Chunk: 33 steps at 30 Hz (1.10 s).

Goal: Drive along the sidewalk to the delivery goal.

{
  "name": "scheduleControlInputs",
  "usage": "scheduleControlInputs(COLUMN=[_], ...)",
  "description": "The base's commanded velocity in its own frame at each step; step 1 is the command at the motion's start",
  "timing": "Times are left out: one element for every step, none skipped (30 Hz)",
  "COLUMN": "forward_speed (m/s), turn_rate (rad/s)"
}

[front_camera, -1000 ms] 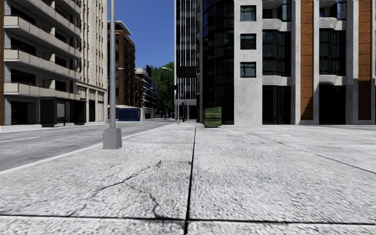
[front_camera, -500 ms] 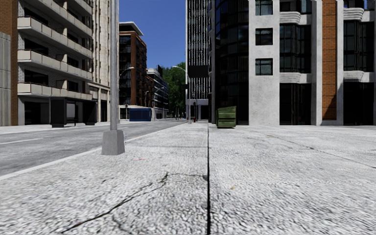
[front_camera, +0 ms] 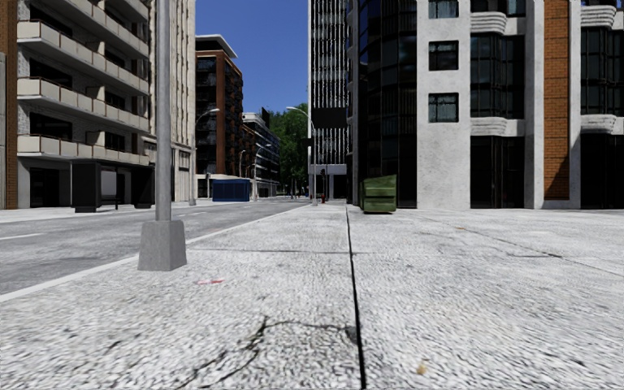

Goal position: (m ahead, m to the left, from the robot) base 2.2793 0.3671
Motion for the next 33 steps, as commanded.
scheduleControlInputs(forward_speed=[1.34,1.34,1.34,1.34,1.34,1.34,1.34,1.34,1.34,1.34,1.34,1.34,1.34,1.34,1.34,1.34,1.34,1.34,1.34,1.34,1.33,1.33,1.33,1.33,1.33,1.33,1.33,1.33,1.33,1.33,1.33,1.33,1.33], turn_rate=[0.0,0.0,0.0,0.0,0.0,0.0,0.0,0.0,0.0,0.0,0.0,0.0,0.0,0.0,0.0,0.0,0.0,0.0,0.0,0.0,0.0,0.0,0.0,0.0,0.0,0.0,0.0,0.0,0.0,0.0,0.0,0.0,0.0])
